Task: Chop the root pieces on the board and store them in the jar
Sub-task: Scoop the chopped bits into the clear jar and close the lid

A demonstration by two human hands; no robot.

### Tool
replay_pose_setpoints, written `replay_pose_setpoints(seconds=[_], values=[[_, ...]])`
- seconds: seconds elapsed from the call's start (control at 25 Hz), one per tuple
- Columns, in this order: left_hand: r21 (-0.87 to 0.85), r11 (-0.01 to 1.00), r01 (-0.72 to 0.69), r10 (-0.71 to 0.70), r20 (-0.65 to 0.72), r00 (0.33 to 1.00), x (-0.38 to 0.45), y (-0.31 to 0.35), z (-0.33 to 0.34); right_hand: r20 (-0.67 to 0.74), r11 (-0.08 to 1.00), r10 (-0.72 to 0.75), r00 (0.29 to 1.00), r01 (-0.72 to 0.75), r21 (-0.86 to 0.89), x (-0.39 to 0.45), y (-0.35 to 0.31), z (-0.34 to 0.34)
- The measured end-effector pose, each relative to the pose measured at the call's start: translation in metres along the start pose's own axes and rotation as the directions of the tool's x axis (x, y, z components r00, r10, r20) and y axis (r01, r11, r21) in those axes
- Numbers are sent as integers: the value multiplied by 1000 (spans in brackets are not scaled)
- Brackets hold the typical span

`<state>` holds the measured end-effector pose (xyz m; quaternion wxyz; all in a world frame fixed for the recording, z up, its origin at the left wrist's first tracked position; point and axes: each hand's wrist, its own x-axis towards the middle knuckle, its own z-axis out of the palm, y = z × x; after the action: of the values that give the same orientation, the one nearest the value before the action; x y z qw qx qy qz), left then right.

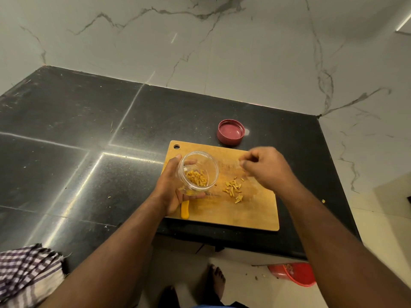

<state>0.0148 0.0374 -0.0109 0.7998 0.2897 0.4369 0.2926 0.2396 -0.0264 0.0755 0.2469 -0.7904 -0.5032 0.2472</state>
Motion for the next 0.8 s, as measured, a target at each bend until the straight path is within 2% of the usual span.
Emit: replay_pose_setpoints(seconds=[0.08, 0.24, 0.32, 0.44, 0.6, 0.72, 0.8], values=[[6, 1000, -3, 3, -9, 1000, 0, 1, 1, 80, 967, 59, 995, -37, -252, 5, 26, 10], [5, 1000, 3, -3, -12, 1000, -1, 2, 3, 114, 913, 26, 993, 23, -408, 9, 36, 34], [14, 1000, 4, -4, -20, 1000, -1, 2, 3, 157, 860, -43, 987, 117, -497, 4, 36, 48], [17, 1000, 3, -2, -26, 1000, -2, 2, 4, 191, 844, -153, 970, 229, -484, -10, 34, 60], [16, 1000, 0, 0, -34, 999, -3, 3, 5, 148, 908, -193, 970, 234, -348, -11, 31, 59], [17, 1000, 0, 1, -40, 999, -5, 3, 7, 257, 858, -295, 920, 374, -353, -21, 34, 62], [13, 1000, 2, -2, -42, 999, -5, 4, 7, 248, 830, -329, 911, 404, -385, -27, 40, 62]])
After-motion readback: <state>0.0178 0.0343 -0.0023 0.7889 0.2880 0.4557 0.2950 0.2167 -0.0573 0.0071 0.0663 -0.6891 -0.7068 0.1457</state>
